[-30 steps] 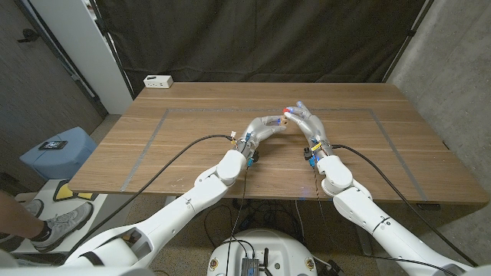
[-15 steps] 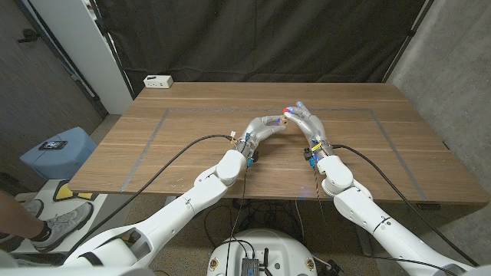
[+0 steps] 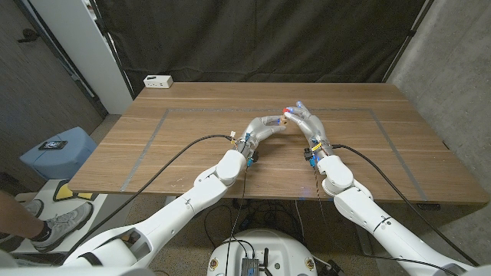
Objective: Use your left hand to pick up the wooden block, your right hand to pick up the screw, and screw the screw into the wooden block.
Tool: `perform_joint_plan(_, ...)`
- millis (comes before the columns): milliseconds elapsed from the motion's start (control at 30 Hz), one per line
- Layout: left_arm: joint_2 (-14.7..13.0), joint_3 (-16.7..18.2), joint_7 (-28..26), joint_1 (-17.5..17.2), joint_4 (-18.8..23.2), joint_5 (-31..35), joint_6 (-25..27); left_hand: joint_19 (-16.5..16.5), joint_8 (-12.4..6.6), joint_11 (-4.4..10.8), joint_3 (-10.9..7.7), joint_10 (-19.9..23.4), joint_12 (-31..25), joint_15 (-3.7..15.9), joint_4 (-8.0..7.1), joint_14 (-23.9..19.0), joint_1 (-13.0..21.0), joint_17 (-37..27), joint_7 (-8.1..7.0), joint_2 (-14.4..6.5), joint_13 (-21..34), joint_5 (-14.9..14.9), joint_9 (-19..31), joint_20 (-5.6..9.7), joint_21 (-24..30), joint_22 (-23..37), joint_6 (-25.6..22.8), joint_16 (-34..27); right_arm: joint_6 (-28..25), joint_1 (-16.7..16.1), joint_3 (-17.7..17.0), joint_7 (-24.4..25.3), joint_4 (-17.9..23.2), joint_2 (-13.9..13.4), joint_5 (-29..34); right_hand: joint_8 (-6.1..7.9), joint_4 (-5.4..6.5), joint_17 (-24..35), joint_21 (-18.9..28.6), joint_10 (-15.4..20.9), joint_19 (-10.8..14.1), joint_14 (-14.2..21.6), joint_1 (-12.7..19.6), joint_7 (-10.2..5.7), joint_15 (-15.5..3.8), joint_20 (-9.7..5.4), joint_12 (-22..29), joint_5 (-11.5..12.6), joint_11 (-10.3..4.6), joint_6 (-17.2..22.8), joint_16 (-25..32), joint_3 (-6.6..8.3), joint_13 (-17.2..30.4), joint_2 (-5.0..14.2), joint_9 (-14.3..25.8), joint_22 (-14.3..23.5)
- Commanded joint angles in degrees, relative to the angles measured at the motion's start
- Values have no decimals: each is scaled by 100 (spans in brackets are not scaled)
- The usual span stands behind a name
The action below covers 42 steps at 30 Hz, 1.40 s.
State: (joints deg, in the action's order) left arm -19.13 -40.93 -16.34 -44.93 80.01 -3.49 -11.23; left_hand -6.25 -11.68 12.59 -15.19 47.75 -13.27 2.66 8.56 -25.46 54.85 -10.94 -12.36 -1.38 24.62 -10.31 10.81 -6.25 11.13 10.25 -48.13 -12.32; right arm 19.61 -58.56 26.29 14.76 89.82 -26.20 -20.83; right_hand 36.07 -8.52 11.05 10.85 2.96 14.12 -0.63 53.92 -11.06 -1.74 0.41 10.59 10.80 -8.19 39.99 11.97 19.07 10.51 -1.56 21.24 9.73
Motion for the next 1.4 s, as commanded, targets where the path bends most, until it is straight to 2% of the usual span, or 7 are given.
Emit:
perform_joint_plan(33, -7, 0, 29, 6, -9, -20, 4, -2, -27, 10, -21, 54, 34, 558, -22, 17, 33, -7, 0, -44, 31, -4, 30, 0, 36, 9, -64, -7, -10, 19, -3, -5, -14, 3, -5, 44, 0, 28, 8, -19, -22, -42, 10, 1, -53, -1, 42, -18, 23, 66, -5, 0, 34, 44, 18, 8)
perform_joint_plan(1400, 19, -2, 65, 81, -111, -56, 17, -3, -25, 11, 0, 58, 45, 554, -29, 5, 18, -9, -1, -56, 47, -4, 29, 2, 36, 10, -63, -10, -29, 87, -18, -17, -109, 18, -45, 66, -2, 27, 8, -22, -33, -45, 0, -4, -47, 29, 38, -19, 13, 76, -2, -28, 35, 62, 0, 8)
